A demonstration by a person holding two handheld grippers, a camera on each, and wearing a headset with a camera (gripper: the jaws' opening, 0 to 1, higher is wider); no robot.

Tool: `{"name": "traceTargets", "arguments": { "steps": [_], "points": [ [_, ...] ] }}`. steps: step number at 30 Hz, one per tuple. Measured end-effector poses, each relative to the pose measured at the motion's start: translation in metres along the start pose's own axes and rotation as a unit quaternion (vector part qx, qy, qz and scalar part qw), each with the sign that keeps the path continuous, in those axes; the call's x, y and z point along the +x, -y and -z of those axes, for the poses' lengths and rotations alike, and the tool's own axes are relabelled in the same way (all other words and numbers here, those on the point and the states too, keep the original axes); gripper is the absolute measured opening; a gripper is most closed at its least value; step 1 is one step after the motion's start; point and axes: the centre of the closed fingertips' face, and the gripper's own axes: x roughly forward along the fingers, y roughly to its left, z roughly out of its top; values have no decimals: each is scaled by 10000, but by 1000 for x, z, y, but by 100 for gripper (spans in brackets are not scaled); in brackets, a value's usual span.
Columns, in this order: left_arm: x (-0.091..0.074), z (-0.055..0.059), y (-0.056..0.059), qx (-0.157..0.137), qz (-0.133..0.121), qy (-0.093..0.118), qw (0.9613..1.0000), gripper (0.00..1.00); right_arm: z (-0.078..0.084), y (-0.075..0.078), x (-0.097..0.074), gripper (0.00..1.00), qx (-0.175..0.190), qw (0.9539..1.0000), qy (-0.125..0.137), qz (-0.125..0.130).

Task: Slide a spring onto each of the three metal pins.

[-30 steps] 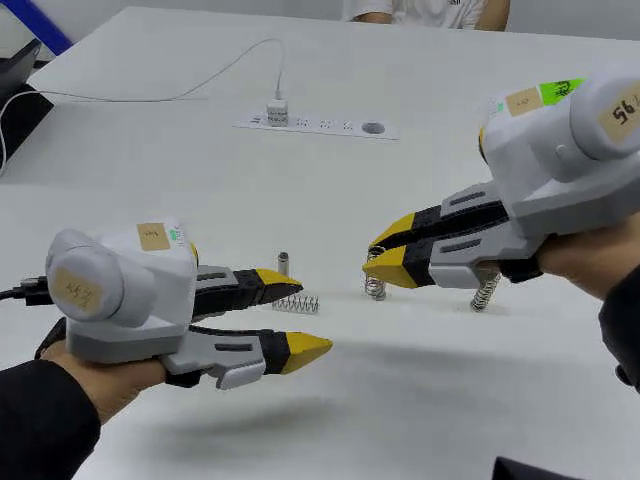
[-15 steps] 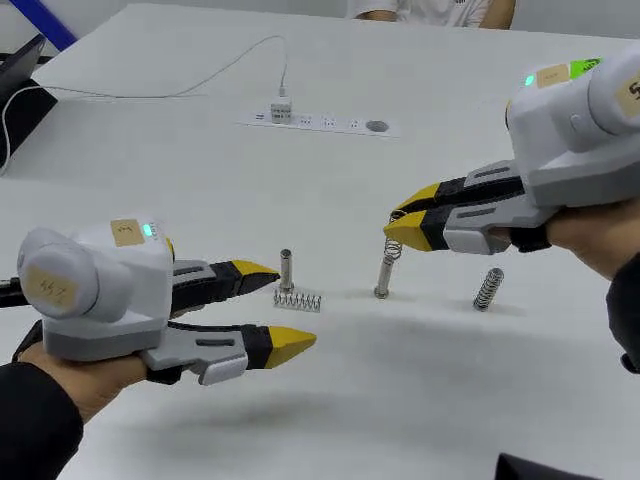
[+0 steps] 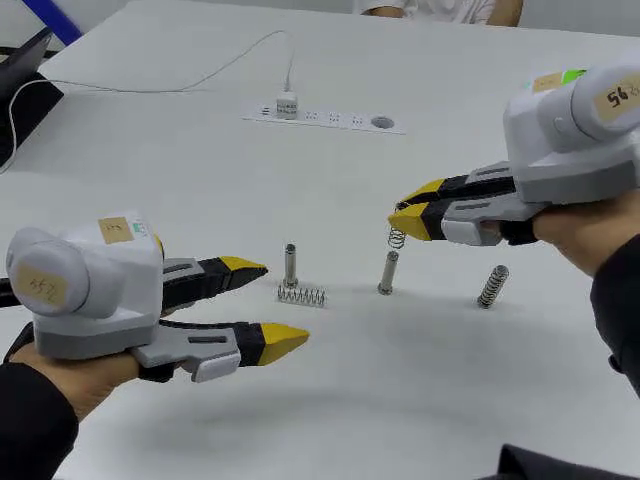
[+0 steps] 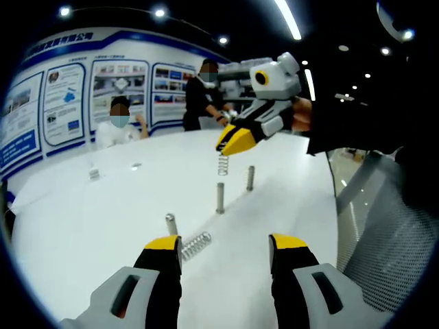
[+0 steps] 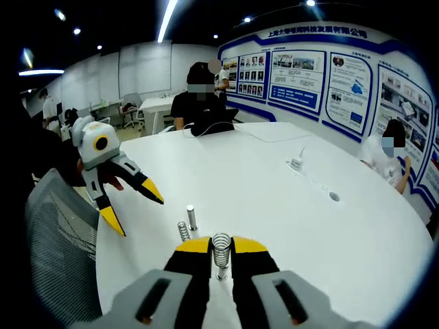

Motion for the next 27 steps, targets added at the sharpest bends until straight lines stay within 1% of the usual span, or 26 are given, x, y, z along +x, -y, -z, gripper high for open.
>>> {"name": "traceTargets", "arguments": {
  "steps": [3, 11, 17, 27],
  "points": [
    [0, 1, 0, -28, -17, -1, 10000, 53, 5, 2, 3, 12, 55, 10000, -46, -6],
    [1, 1, -1, -80, -40, 1, 10000, 55, 9, 3, 7, 12, 102, 9999, -34, -14],
    [1, 2, -1, -94, -41, -10, 9999, 55, 14, 4, 11, 12, 125, 9999, -74, -11],
    [1, 4, -1, -129, -42, -30, 9999, 54, 26, 5, 20, 12, 183, 9997, -154, -15]
  ]
}}
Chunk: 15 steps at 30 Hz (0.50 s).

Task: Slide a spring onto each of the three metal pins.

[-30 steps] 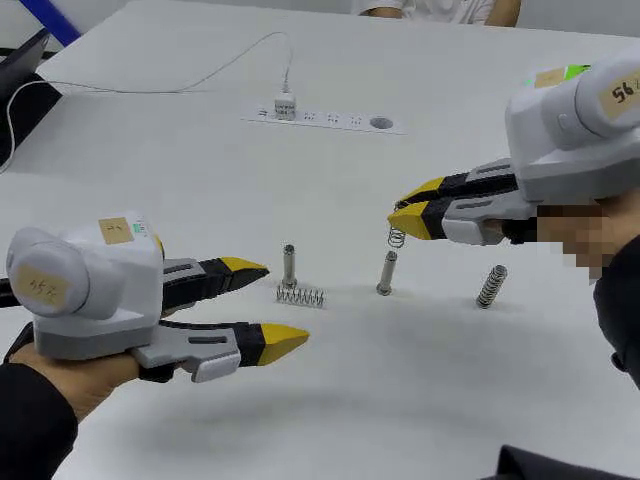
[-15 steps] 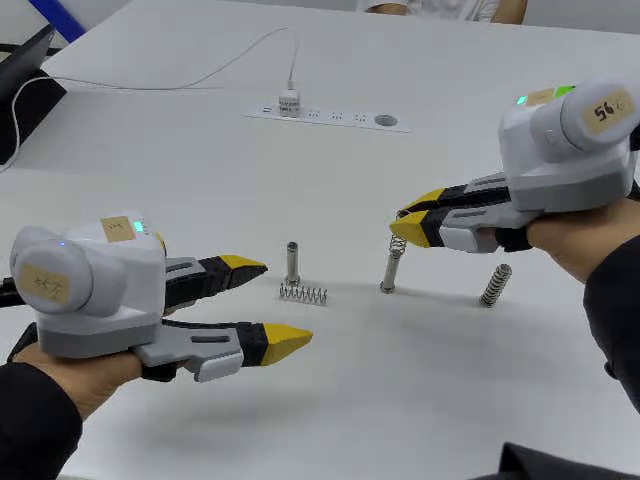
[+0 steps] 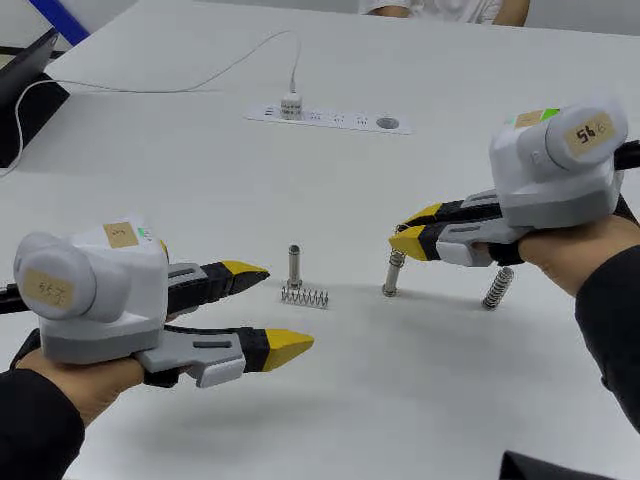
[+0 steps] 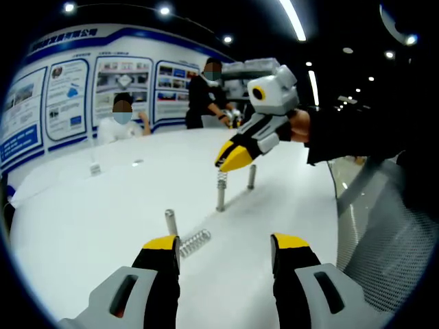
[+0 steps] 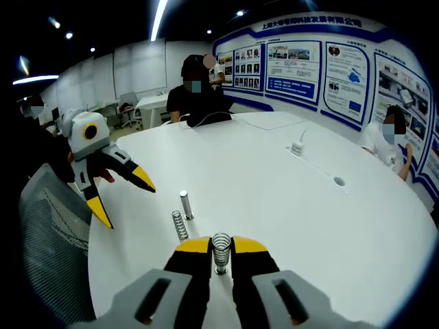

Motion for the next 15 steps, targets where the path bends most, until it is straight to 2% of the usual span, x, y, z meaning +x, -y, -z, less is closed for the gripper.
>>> {"name": "traceTargets", "arguments": {
  "steps": [15],
  "points": [
    [1, 1, 1, -16, 12, -24, 10000, 54, 20, -1, 12, 12, 106, 9997, -207, -14]
  ]
}}
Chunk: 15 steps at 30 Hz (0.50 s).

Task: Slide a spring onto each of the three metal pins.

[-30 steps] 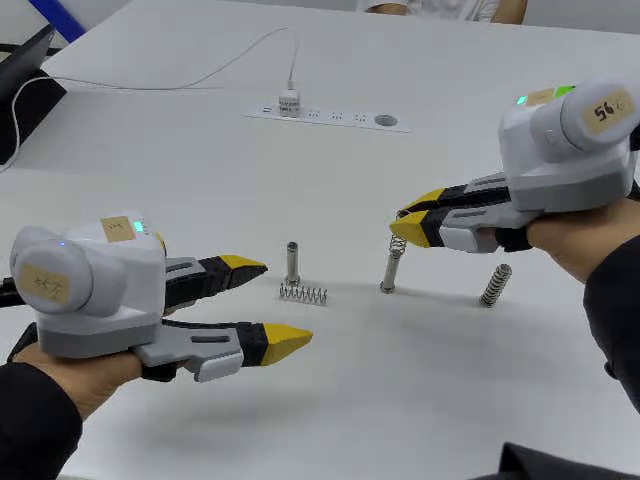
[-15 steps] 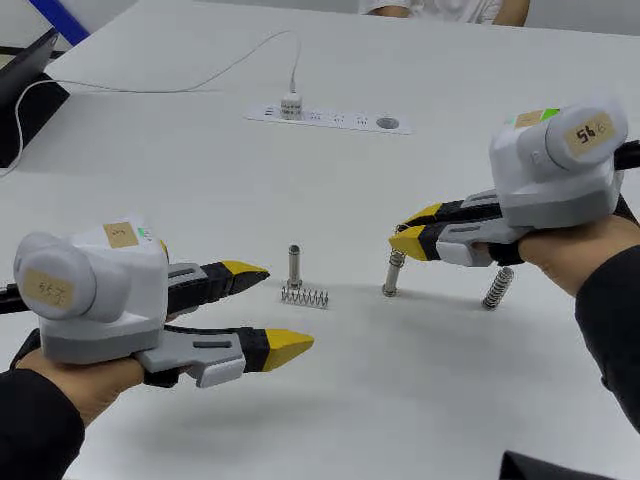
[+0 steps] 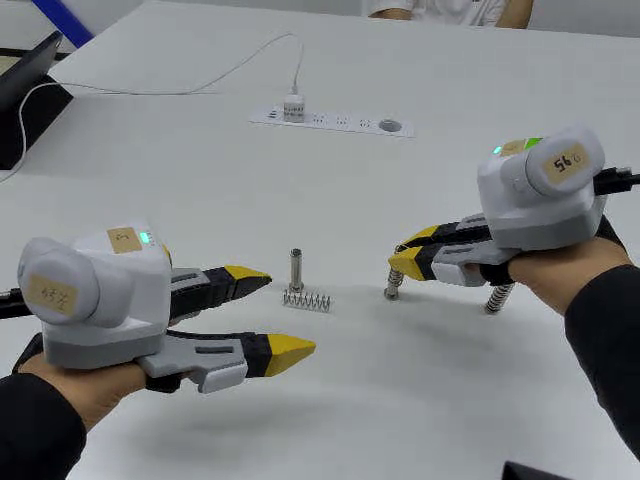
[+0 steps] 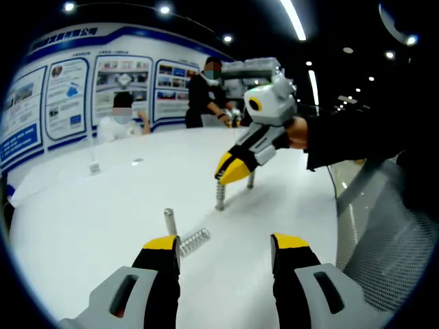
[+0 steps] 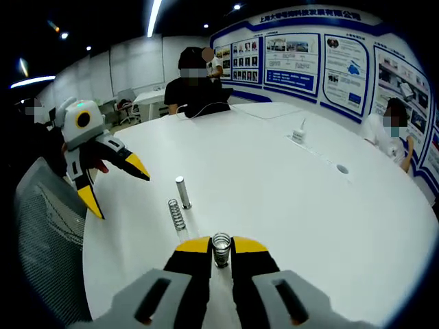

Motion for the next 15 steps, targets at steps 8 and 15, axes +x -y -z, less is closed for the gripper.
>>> {"name": "traceTargets", "arguments": {
  "steps": [8, 15],
  "points": [
    [0, 1, 0, -6, 1, -3, 10000, 54, 10, -1, 7, 12, -31, 9999, -166, 4],
    [0, 1, 0, -12, -7, 9, 10000, 54, 15, 0, 11, 12, 4, 9998, -216, 6]
  ]
}}
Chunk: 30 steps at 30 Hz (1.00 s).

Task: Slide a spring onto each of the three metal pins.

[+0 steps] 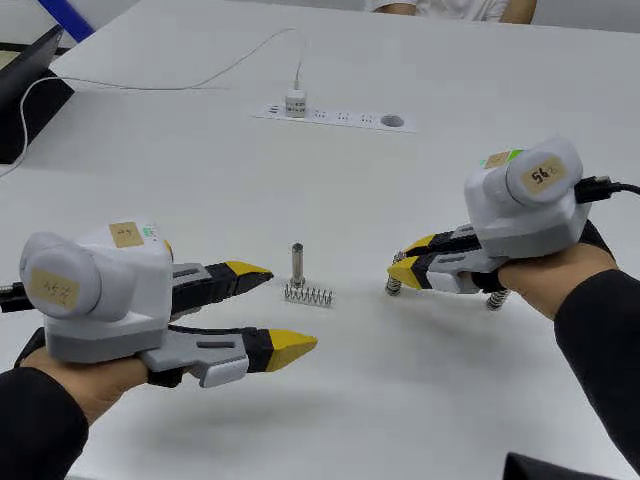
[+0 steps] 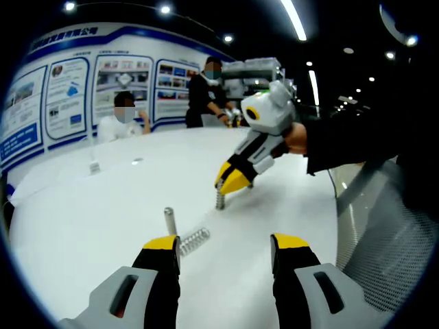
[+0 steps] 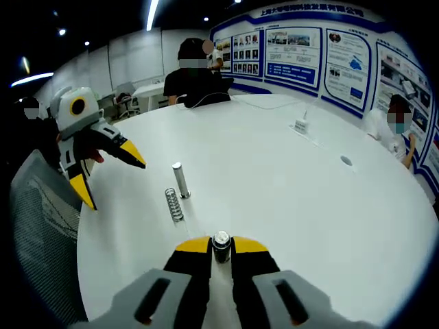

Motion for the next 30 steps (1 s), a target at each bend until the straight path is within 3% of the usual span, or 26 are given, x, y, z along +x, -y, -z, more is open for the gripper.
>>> {"name": "traceTargets", "arguments": {
  "steps": [15, 22, 30],
  "points": [
    [0, 0, 0, 6, 3, 16, 10000, 54, 19, 0, -8, 13, 84, 9997, -231, 5],
    [0, -1, 0, 15, 5, 21, 10000, 54, 22, -18, -12, 13, -12, 9994, -321, -136],
    [-1, -1, -1, 25, -8, 19, 10000, 53, 7, -39, -3, 13, -296, 9985, -252, -377]
  ]
}}
